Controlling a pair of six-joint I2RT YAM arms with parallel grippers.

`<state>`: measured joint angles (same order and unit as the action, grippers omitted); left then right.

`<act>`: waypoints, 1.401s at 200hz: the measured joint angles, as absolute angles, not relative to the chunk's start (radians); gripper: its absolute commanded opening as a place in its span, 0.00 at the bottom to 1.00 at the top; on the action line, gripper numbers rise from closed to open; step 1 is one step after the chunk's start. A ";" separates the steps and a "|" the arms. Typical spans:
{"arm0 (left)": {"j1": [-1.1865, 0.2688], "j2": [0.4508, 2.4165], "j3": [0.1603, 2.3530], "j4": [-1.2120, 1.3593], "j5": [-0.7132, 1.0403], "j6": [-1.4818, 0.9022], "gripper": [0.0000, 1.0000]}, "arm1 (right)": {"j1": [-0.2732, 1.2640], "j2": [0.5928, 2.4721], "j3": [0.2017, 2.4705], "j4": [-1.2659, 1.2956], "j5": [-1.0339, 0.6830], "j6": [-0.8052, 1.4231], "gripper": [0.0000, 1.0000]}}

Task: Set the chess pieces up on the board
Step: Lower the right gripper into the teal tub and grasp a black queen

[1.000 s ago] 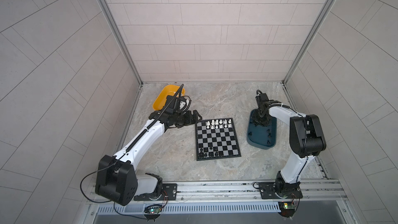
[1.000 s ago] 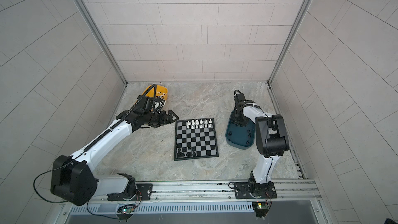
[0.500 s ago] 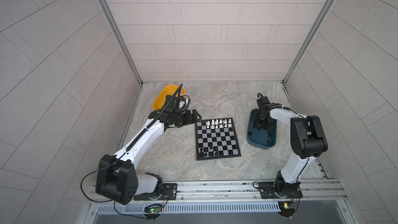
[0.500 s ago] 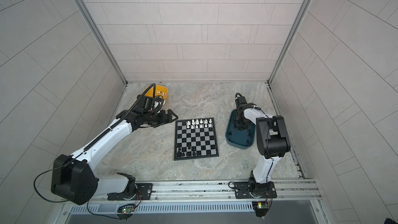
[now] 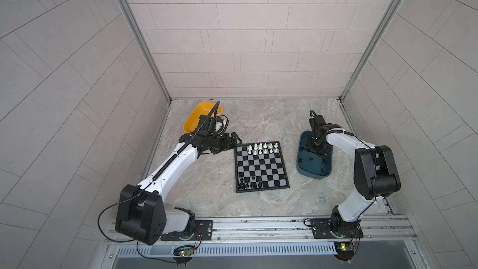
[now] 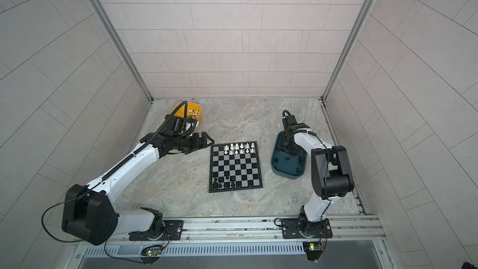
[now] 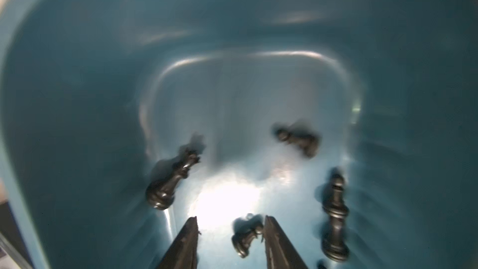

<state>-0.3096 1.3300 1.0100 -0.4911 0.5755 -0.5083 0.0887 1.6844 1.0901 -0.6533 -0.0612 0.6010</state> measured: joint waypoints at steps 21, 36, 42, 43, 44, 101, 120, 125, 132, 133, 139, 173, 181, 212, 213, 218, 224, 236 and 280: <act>-0.308 1.330 1.010 -0.490 0.577 -0.508 0.95 | 0.102 1.700 1.098 -0.645 -0.091 0.606 0.51; -0.308 1.330 1.009 -0.490 0.577 -0.508 0.95 | 0.107 1.705 1.105 -0.635 -0.106 0.614 0.50; -0.308 1.330 1.009 -0.490 0.577 -0.508 0.95 | 0.107 1.707 1.109 -0.632 -0.110 0.619 0.49; -0.308 1.330 1.009 -0.490 0.578 -0.508 0.95 | 0.107 1.708 1.110 -0.632 -0.112 0.620 0.49; -0.308 1.330 1.009 -0.490 0.577 -0.508 0.94 | 0.107 1.708 1.111 -0.632 -0.112 0.620 0.49; -0.308 1.330 1.009 -0.490 0.580 -0.508 0.94 | 0.106 1.792 1.159 -0.624 -0.120 0.636 0.47; -0.308 1.330 1.009 -0.490 0.580 -0.508 0.94 | 0.106 1.813 1.165 -0.626 -0.118 0.629 0.45; -0.308 1.330 1.009 -0.490 0.580 -0.508 0.94 | 0.106 1.816 1.166 -0.625 -0.118 0.627 0.43; -0.308 1.330 1.009 -0.490 0.580 -0.508 0.94 | 0.106 1.820 1.166 -0.625 -0.116 0.623 0.40; -0.308 1.330 1.009 -0.490 0.580 -0.508 0.94 | 0.106 1.821 1.166 -0.626 -0.116 0.625 0.39; -0.308 1.330 1.009 -0.490 0.580 -0.508 0.94 | 0.106 1.822 1.166 -0.626 -0.114 0.620 0.38; -0.308 1.330 1.009 -0.490 0.580 -0.508 0.94 | 0.105 1.822 1.164 -0.629 -0.104 0.598 0.33; -0.308 1.330 1.009 -0.490 0.580 -0.508 0.94 | 0.105 1.822 1.164 -0.630 -0.101 0.591 0.32; -0.308 1.330 1.009 -0.490 0.584 -0.507 1.00 | 0.105 1.827 1.164 -0.633 -0.093 0.570 0.23; -0.308 1.330 1.009 -0.490 0.584 -0.507 1.00 | 0.105 1.827 1.164 -0.633 -0.093 0.569 0.23; -0.308 1.330 1.009 -0.490 0.585 -0.508 1.00 | 0.105 1.827 1.164 -0.633 -0.092 0.567 0.21; -0.308 1.330 1.009 -0.490 0.585 -0.509 1.00 | 0.105 1.827 1.164 -0.633 -0.091 0.565 0.21; -0.308 1.330 1.009 -0.490 0.585 -0.508 1.00 | 0.105 1.827 1.164 -0.632 -0.092 0.559 0.19; -0.308 1.330 1.009 -0.490 0.591 -0.516 1.00 | 0.105 1.818 1.150 -0.617 -0.094 0.554 0.22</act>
<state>-0.3077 1.3296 1.0092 -0.4900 0.5915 -0.5163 0.1055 1.8175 1.1496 -0.6174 -0.0940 0.5545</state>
